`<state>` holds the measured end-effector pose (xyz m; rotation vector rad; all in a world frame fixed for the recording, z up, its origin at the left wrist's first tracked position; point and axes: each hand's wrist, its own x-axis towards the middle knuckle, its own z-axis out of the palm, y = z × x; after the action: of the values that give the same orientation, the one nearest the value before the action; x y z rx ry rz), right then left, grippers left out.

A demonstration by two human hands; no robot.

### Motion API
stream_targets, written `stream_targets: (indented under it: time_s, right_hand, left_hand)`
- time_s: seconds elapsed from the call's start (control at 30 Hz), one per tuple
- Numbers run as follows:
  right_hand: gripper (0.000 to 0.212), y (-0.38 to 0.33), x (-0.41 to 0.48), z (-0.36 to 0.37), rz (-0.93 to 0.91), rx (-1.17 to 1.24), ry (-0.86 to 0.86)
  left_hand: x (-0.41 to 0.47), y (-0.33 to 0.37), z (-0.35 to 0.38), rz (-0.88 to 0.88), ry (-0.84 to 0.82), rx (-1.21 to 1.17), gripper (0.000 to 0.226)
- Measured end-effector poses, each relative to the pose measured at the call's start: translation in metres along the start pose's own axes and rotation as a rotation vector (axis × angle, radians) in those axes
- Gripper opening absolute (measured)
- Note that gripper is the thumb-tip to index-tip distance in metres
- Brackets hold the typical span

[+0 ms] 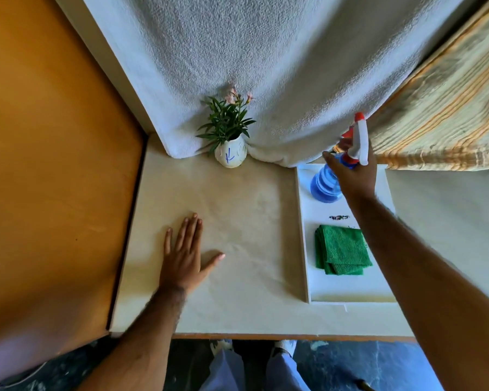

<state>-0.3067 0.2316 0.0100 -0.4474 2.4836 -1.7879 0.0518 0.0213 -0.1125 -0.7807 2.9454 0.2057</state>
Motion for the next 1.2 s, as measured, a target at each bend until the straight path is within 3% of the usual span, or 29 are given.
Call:
stream_targets:
  time_s: [0.2,0.3,0.4,0.47,0.6,0.73,0.87,1.0,1.2]
  right_hand:
    - [0.005,-0.011,0.016,0.006,0.040,0.051,0.020]
    - [0.006,-0.031,0.016,0.012,0.067,0.096,0.001]
    - [0.019,-0.061,0.005,0.031,0.073,0.140,-0.140]
    - [0.027,-0.072,-0.011,0.057,0.113,0.032,-0.280]
    - [0.013,-0.067,-0.049,0.112,0.322,-0.256,-0.465]
    - [0.027,-0.058,-0.067,0.141,0.314,-0.360,-0.483]
    - [0.019,-0.053,-0.064,0.154,0.321,-0.428,-0.476]
    - [0.038,-0.053,-0.064,0.160,0.323,-0.490,-0.471]
    - [0.033,-0.054,-0.062,0.161,0.351,-0.513,-0.488]
  left_hand:
    - [0.001,-0.002,0.009,0.003,0.062,0.017,0.108]
    - [0.002,-0.004,0.010,0.006,0.086,0.008,0.109]
    - [0.001,-0.001,0.008,0.001,0.111,-0.005,0.107]
    - [0.000,0.000,0.006,-0.003,0.120,0.000,0.106]
    - [-0.001,-0.002,0.008,0.004,0.160,-0.005,0.103]
    - [0.001,-0.003,0.013,0.005,0.181,-0.004,0.102]
    - [0.002,-0.005,0.016,0.002,0.166,0.005,0.103]
    - [0.001,-0.005,0.017,-0.002,0.176,0.008,0.103]
    - [0.000,-0.004,0.016,0.003,0.186,-0.004,0.103]
